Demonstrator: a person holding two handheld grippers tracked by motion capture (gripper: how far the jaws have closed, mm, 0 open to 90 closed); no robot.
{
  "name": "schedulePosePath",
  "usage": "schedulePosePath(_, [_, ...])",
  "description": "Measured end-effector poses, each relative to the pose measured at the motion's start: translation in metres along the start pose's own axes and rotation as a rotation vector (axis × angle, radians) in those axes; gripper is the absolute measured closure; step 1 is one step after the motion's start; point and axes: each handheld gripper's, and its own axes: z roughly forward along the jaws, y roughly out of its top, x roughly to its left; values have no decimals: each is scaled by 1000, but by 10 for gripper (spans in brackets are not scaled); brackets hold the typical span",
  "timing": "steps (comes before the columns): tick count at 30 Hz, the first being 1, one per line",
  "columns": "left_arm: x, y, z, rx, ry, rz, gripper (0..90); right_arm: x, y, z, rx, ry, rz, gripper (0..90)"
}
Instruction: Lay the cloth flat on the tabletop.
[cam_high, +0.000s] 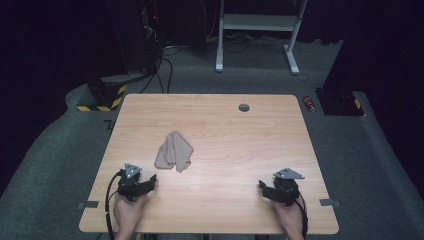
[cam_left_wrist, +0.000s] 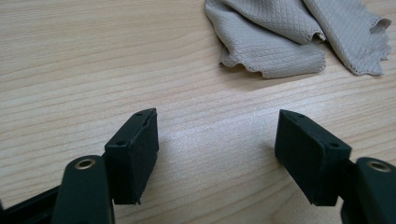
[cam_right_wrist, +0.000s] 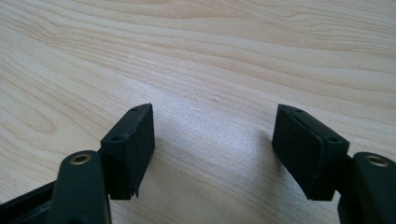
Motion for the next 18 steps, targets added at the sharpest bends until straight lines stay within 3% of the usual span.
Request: schedulePosePath(18, [-4,0,-1,6,-7,12,285,0,2,2,6,-6,8,257])
